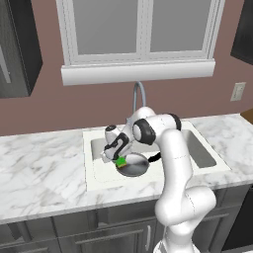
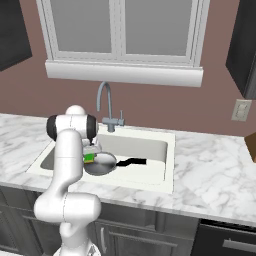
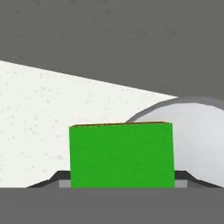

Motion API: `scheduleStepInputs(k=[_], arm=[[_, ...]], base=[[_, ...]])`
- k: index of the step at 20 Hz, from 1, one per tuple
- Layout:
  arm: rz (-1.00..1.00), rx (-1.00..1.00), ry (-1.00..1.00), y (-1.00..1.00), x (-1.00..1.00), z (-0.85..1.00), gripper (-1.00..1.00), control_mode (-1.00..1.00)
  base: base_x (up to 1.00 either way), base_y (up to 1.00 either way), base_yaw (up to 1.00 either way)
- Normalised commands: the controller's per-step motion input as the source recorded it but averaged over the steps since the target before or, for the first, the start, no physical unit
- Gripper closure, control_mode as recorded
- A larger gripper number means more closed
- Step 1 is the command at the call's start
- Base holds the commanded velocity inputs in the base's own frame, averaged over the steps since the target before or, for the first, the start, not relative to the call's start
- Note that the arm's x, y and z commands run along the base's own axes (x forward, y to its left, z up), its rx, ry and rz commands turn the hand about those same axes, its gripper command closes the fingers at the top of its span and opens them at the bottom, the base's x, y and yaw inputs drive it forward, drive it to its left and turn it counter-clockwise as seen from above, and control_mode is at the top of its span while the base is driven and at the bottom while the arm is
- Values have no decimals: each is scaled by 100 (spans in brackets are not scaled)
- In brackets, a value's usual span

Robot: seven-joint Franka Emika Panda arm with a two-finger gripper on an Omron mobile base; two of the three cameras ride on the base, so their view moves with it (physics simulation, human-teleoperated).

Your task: Pick the pan and sponge and place them into the sink. Then turn on the water.

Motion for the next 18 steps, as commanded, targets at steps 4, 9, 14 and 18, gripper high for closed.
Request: scheduleStepInputs(k=[4, 9, 14, 18], arm=[[-2, 1, 4, -1, 0, -12, -100, -100], [-3, 1, 2, 0, -4, -3, -100, -100], [-6, 1, 0, 4, -12, 5, -100, -100], [-8, 0, -2, 1, -16, 20, -100, -100]], base=[[0, 0, 0], [0, 0, 0], [0, 0, 0], [0, 0, 0]])
